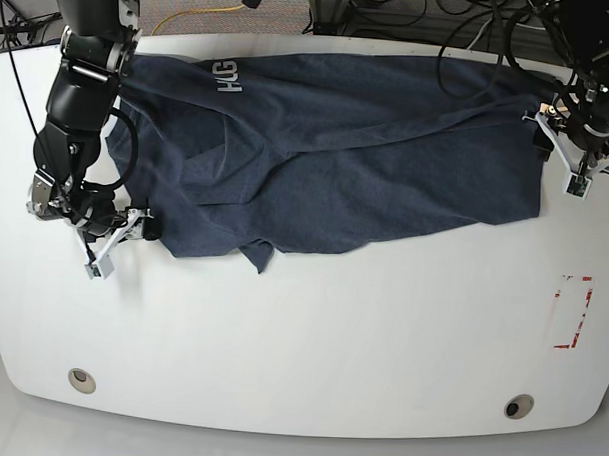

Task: Fold the T-shirt properly
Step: 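Reach both grippers to the hem and grasp its two ends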

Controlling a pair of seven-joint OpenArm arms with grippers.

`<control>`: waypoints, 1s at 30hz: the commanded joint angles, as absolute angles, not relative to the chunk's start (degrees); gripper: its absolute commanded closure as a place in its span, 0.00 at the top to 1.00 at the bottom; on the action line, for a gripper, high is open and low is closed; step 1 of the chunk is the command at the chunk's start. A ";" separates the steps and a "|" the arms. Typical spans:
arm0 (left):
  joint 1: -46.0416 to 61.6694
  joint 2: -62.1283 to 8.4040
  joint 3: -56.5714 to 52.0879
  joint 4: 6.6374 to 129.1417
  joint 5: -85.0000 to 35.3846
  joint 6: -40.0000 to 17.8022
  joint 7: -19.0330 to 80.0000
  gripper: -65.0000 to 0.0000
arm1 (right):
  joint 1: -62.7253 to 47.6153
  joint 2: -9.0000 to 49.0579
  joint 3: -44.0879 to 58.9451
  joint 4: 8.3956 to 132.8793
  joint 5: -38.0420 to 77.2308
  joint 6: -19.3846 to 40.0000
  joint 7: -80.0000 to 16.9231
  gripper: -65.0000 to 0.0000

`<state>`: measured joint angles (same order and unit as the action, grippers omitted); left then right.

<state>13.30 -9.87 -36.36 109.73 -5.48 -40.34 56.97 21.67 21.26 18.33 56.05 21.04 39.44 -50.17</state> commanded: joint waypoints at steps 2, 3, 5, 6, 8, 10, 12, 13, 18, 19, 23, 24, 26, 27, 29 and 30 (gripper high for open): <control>11.47 -10.59 -36.79 110.81 -5.67 -40.00 56.40 0.59 | 23.43 21.32 17.89 54.73 22.55 40.00 -46.29 0.63; 11.03 -10.59 -36.79 110.81 -5.67 -40.00 56.48 0.59 | 23.34 21.23 17.89 54.46 22.55 40.00 -46.11 0.63; 10.15 -10.59 -36.70 110.81 -5.67 -40.00 56.48 0.60 | 23.25 20.09 16.84 54.37 22.55 40.00 -46.11 0.63; 9.63 -10.59 -36.70 110.81 -5.67 -40.00 56.48 0.60 | 23.16 19.65 16.22 54.55 22.55 40.00 -46.11 0.63; 8.48 -10.59 -36.44 110.64 -5.67 -40.00 56.48 0.60 | 22.81 19.03 15.25 54.64 22.55 40.00 -46.11 0.63; 6.81 -10.59 -36.35 110.46 -5.58 -39.25 56.48 0.61 | 22.20 18.77 14.73 54.64 22.55 40.00 -45.93 0.61; 5.49 -10.59 -36.35 110.37 -5.58 -36.97 56.48 0.68 | 22.11 17.71 14.73 54.64 22.55 40.00 -45.93 0.54; 4.70 -10.59 -36.35 110.37 -5.58 -35.38 56.48 0.75 | 22.02 17.36 14.73 54.64 22.55 40.00 -45.93 0.46; -0.04 -10.51 -36.00 106.59 -5.58 -28.26 56.40 0.88 | 22.02 17.01 13.76 54.64 22.55 40.00 -45.85 0.23; -1.54 -10.51 -35.47 104.75 -5.58 -26.33 56.40 0.88 | 22.02 17.01 12.97 54.64 22.64 40.00 -45.85 0.20; -4.35 -10.59 -33.98 98.59 -5.67 -24.48 56.13 0.88 | 22.02 17.01 11.82 54.73 22.99 40.00 -45.85 0.17; -4.88 -10.68 -33.63 97.36 -5.67 -24.48 56.13 0.88 | 22.02 17.01 11.82 54.73 22.99 40.00 -45.85 0.17; -6.55 -10.86 -32.13 93.93 -5.67 -24.40 55.96 0.88 | 22.02 17.01 11.74 54.73 22.90 40.00 -45.85 0.17; -7.34 -10.95 -31.52 92.09 -5.67 -24.40 55.52 0.88 | 22.02 17.01 11.65 54.73 22.99 40.00 -45.85 0.17; -8.13 -10.95 -30.99 89.10 -5.67 -24.31 53.85 0.88 | 22.02 17.01 11.65 54.81 23.08 40.00 -46.02 0.17; -8.57 -10.95 -30.99 87.25 -5.67 -24.22 52.70 0.88 | 22.02 17.01 11.74 54.81 23.08 40.00 -46.11 0.17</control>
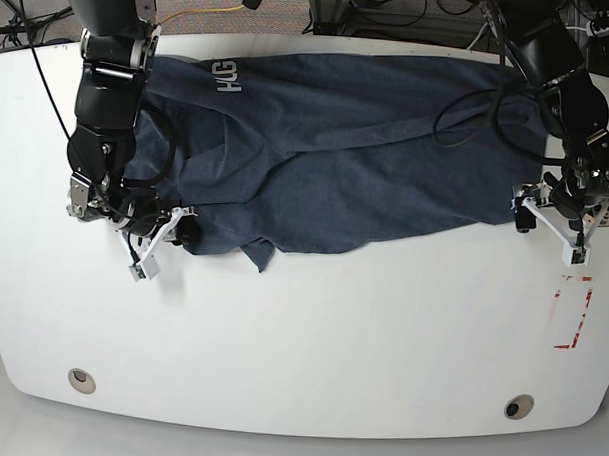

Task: Fold the T-shirt properly
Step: 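Reach both grippers to the hem and grasp its two ends, then fold the hem with both grippers over toward the collar edge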

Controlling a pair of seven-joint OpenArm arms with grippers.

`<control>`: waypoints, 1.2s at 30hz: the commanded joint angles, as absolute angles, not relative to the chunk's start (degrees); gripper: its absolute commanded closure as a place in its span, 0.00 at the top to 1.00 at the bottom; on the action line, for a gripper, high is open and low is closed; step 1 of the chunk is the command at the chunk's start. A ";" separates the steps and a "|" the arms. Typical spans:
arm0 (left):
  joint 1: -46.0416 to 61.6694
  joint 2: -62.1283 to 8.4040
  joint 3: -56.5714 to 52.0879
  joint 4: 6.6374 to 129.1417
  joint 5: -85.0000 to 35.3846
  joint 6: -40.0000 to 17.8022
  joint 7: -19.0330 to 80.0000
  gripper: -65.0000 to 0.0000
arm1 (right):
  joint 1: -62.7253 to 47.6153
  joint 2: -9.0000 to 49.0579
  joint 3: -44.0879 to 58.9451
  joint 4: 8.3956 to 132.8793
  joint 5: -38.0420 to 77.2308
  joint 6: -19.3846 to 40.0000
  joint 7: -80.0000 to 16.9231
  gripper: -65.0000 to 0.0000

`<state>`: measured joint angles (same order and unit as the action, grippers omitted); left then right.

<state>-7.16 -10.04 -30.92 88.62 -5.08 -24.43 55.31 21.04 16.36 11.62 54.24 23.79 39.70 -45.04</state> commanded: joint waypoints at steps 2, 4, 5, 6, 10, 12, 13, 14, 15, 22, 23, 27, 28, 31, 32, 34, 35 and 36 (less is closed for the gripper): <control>-9.01 -10.95 -30.99 83.30 -5.58 -24.22 51.21 0.88 | 22.02 17.01 11.82 54.81 23.08 40.00 -46.11 0.17; -9.80 -10.86 -30.64 80.48 -5.58 -24.22 50.15 0.88 | 22.02 17.19 11.82 54.81 23.08 40.00 -46.11 0.17; -10.42 -10.77 -29.85 78.90 -5.58 -24.22 49.54 0.88 | 22.02 17.27 11.82 54.81 23.08 40.00 -46.11 0.17; -10.77 -10.95 -28.97 77.93 -5.58 -24.22 49.01 0.88 | 22.02 17.27 11.82 54.90 23.08 40.00 -46.11 0.17; -10.51 -10.95 -27.03 76.35 -5.58 -24.22 48.13 0.87 | 20.44 17.36 11.82 59.03 22.90 40.00 -46.29 0.10; -10.51 -10.95 -27.03 76.26 -5.58 -24.22 47.96 0.77 | 19.91 17.36 11.56 61.23 22.64 40.00 -46.29 0.00; -10.59 -10.95 -27.03 76.26 -5.67 -24.22 47.87 0.67 | 19.82 17.36 11.56 62.02 22.64 40.00 -46.29 0.00; -10.59 -10.86 -27.03 76.26 -5.67 -24.22 47.87 0.56 | 19.74 17.36 11.56 62.55 22.64 40.00 -46.29 0.00; -10.68 -10.86 -27.03 76.26 -5.67 -24.22 47.87 0.46 | 19.74 17.36 11.56 62.99 22.64 40.00 -46.29 0.00; -10.95 -10.95 -26.95 77.05 -5.76 -24.22 46.90 0.00 | 19.74 17.45 11.82 64.48 22.64 40.00 -46.37 0.00; -10.95 -10.95 -27.03 78.20 -5.93 -24.31 46.55 0.00 | 19.82 17.54 11.82 65.27 22.64 40.00 -46.99 0.00; -9.27 -10.68 -27.30 85.67 -6.02 -24.48 46.02 0.00 | 19.12 19.12 12.00 70.99 23.08 40.00 -51.30 0.00; -8.31 -10.68 -27.21 87.60 -6.11 -24.48 46.02 0.00 | 18.59 19.21 12.09 72.66 23.08 40.00 -52.09 0.00; -6.64 -10.51 -27.03 92.09 -6.11 -24.48 46.02 0.00 | 17.36 19.30 14.46 77.58 22.99 40.00 -54.73 0.00; -6.11 -10.51 -27.03 93.49 -6.11 -24.48 46.02 0.00 | 16.84 19.21 15.52 79.78 22.90 40.00 -56.31 0.00; -4.62 -10.51 -27.03 95.96 -6.11 -24.48 46.11 0.00 | 15.60 19.12 17.10 83.74 23.08 40.00 -59.65 0.00; -4.00 -10.51 -27.03 96.75 -6.11 -24.48 46.11 0.00 | 15.08 19.12 17.63 85.23 23.16 40.00 -61.05 0.00; -3.12 -10.51 -27.03 97.54 -6.11 -24.48 46.11 0.00 | 14.29 19.12 18.24 86.99 23.16 40.00 -62.46 0.00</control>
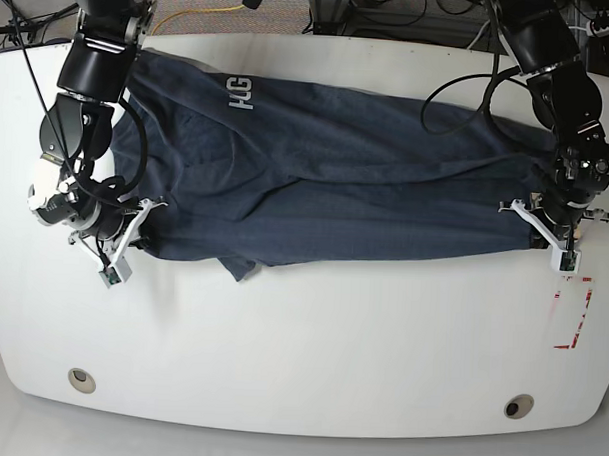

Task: Fold the T-shirt properly
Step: 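Fold the hem with both grippers over toward the collar edge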

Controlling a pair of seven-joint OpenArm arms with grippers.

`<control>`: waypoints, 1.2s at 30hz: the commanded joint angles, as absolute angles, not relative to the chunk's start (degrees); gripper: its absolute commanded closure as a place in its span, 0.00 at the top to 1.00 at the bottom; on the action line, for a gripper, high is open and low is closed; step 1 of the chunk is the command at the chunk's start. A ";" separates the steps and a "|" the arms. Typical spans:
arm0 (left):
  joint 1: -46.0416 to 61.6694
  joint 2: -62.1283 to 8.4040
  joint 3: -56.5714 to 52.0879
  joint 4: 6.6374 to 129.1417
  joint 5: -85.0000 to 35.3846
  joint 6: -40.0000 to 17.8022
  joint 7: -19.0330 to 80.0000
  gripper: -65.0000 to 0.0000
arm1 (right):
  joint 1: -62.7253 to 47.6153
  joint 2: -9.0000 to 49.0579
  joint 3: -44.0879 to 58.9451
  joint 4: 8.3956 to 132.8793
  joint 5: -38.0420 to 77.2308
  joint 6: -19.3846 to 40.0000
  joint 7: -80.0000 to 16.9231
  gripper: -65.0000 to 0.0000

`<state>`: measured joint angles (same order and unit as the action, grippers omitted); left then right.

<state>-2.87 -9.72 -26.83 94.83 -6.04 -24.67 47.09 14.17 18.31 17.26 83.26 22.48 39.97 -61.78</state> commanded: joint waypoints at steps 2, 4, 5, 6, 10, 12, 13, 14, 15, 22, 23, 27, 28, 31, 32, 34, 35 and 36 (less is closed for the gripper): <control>-0.92 -10.59 -27.03 99.30 -6.11 -24.48 46.20 0.00 | 11.65 19.21 19.82 91.12 23.16 40.00 -64.48 0.00; 0.66 -10.68 -27.03 99.91 -6.11 -24.57 46.20 0.00 | 9.63 19.12 20.35 94.11 23.16 40.00 -65.19 0.00; 1.54 -10.77 -27.03 100.00 -6.11 -24.57 46.20 0.00 | 8.40 19.03 20.35 95.96 23.16 40.00 -65.71 0.00; 2.33 -10.86 -27.03 100.09 -6.11 -24.57 46.20 0.00 | 7.34 19.03 20.53 97.71 23.16 40.00 -66.24 0.00; 4.79 -10.95 -27.21 100.18 -6.20 -24.66 46.02 0.00 | 3.30 18.95 20.62 105.01 23.16 40.00 -68.44 0.00; 5.49 -10.95 -27.38 101.41 -6.20 -25.98 45.93 0.00 | 1.54 18.77 20.62 108.18 23.16 40.00 -68.88 0.00; 5.67 -10.77 -27.38 102.11 -6.20 -27.12 45.93 0.00 | 0.48 18.51 20.97 109.76 23.16 40.00 -69.41 0.00; 6.02 -10.68 -27.56 102.55 -6.20 -28.35 45.93 0.00 | -0.48 18.15 21.85 111.43 23.16 40.00 -70.11 0.00; 6.29 -10.68 -28.00 102.64 -6.20 -29.32 45.93 0.00 | -1.19 18.07 22.81 112.48 23.16 40.00 -70.81 0.00; 6.81 -10.59 -29.41 102.55 -5.67 -31.78 46.29 0.00 | -6.55 17.19 27.47 114.68 31.25 40.00 -75.47 0.00; 7.52 -10.77 -29.41 102.55 -5.67 -31.78 46.29 0.00 | -7.60 17.27 28.18 114.68 32.92 40.00 -75.47 0.00; 9.54 -10.95 -29.58 102.81 -6.02 -31.78 46.20 0.00 | -12.18 17.36 30.55 114.68 38.73 40.00 -75.47 0.00; 9.63 -10.95 -30.11 102.81 -6.11 -31.78 46.11 0.00 | -12.70 17.36 30.73 114.59 39.34 40.00 -75.47 0.00; 9.63 -10.68 -32.31 103.78 -6.20 -33.36 46.29 0.00 | -14.11 17.19 30.64 114.51 39.69 40.00 -75.47 0.00; 9.80 -10.59 -32.92 104.84 -6.20 -34.77 46.29 0.00 | -14.73 17.10 30.64 114.51 39.69 40.00 -75.47 0.00; 11.30 -10.59 -33.27 106.42 -6.11 -38.29 46.29 0.00 | -15.87 17.01 30.64 114.51 39.69 40.00 -75.38 0.00; 11.74 -10.59 -33.01 106.86 -5.93 -39.52 46.37 0.00 | -16.13 17.01 30.64 114.51 39.69 40.00 -75.38 0.00; 11.82 -10.59 -32.66 107.03 -5.76 -40.00 46.55 0.00 | -16.31 17.01 30.64 114.51 39.69 40.00 -75.38 0.00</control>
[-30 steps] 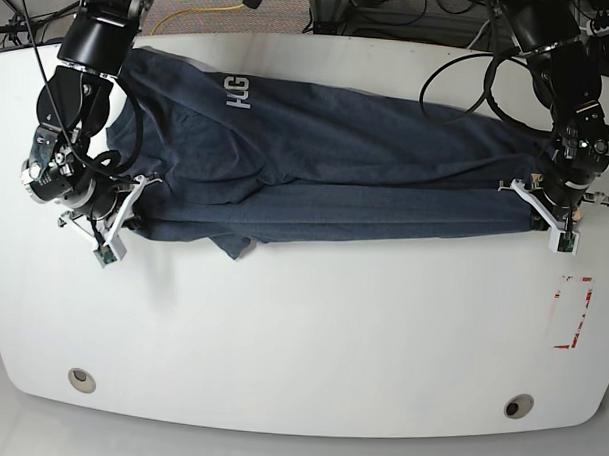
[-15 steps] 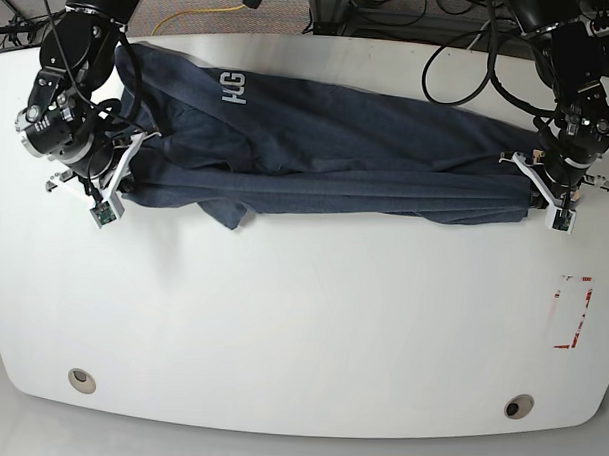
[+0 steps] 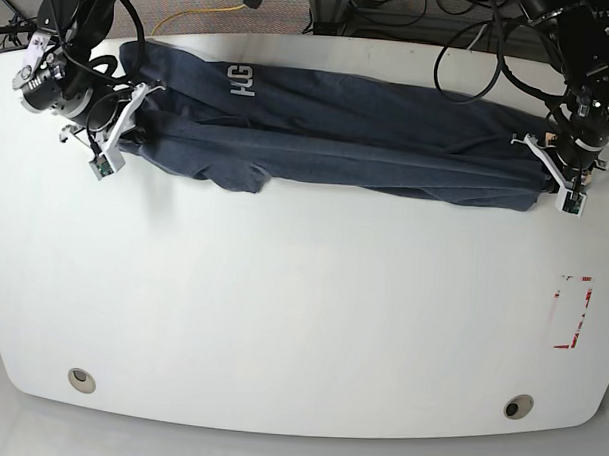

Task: Fold the T-shirt properly
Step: 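Fold the hem with both grippers over toward the collar edge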

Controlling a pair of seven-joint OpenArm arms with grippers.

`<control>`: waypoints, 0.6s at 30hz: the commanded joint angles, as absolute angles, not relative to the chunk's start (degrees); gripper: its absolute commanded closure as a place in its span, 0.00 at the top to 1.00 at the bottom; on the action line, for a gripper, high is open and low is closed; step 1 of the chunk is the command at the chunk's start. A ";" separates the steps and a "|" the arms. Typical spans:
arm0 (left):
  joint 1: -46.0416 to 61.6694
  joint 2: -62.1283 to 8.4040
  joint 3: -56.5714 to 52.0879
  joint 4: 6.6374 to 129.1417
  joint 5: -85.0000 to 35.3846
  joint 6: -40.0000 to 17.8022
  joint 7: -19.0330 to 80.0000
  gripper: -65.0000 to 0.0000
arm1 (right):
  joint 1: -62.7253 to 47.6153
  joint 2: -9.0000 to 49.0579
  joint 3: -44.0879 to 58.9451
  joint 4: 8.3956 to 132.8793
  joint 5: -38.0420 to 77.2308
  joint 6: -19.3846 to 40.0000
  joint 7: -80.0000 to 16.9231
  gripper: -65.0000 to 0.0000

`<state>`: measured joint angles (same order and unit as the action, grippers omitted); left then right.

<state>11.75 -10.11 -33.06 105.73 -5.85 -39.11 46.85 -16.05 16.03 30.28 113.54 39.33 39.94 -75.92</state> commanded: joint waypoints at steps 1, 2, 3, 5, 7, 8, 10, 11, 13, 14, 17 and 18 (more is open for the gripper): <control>11.82 -10.59 -32.31 107.12 -5.76 -40.00 47.25 0.00 | -16.31 17.01 30.64 114.42 39.69 40.00 -75.38 0.00; 11.65 -10.86 -32.22 106.95 -5.76 -40.00 48.66 0.00 | -16.31 17.01 30.64 114.42 39.69 40.00 -75.38 0.00; 11.38 -10.95 -32.22 106.86 -5.85 -40.00 49.80 0.00 | -16.31 17.01 30.64 114.33 39.69 40.00 -75.38 0.00; 9.54 -10.77 -32.22 106.68 -5.93 -40.00 52.26 0.06 | -16.31 17.01 30.64 114.33 39.69 40.00 -75.38 0.00; 7.08 -10.59 -32.40 106.51 -5.93 -40.00 54.90 0.24 | -16.22 17.01 30.64 114.33 39.69 40.00 -75.38 0.00; 6.46 -10.59 -32.40 106.42 -6.02 -40.00 55.60 0.31 | -16.13 17.01 30.55 114.33 39.69 40.00 -75.38 0.00; 4.79 -9.71 -32.40 106.42 -6.11 -40.00 57.01 0.51 | -16.22 17.01 30.55 114.33 39.87 40.00 -75.38 0.00; 4.00 -8.84 -32.48 106.42 -5.93 -40.00 57.19 0.58 | -16.22 17.01 30.55 114.33 39.78 40.00 -75.38 0.00; 1.36 -7.60 -32.57 106.42 -5.58 -40.00 57.19 0.64 | -15.96 17.01 30.55 114.33 39.69 40.00 -75.38 0.00; 0.57 -7.34 -32.57 106.15 -5.58 -40.00 57.27 0.65 | -15.87 16.92 30.55 114.33 39.69 40.00 -75.38 0.00; -2.07 -6.99 -32.22 101.93 -5.58 -36.88 57.27 0.65 | -15.87 16.92 30.55 114.33 39.96 40.00 -75.38 0.00; -3.12 -6.99 -31.96 99.65 -5.58 -35.12 57.27 0.65 | -15.87 16.92 30.55 114.33 39.96 40.00 -75.38 0.00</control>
<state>-2.00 -6.20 -31.92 101.89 -5.78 -37.30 57.80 -16.23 16.03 30.28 113.51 39.29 39.97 -76.14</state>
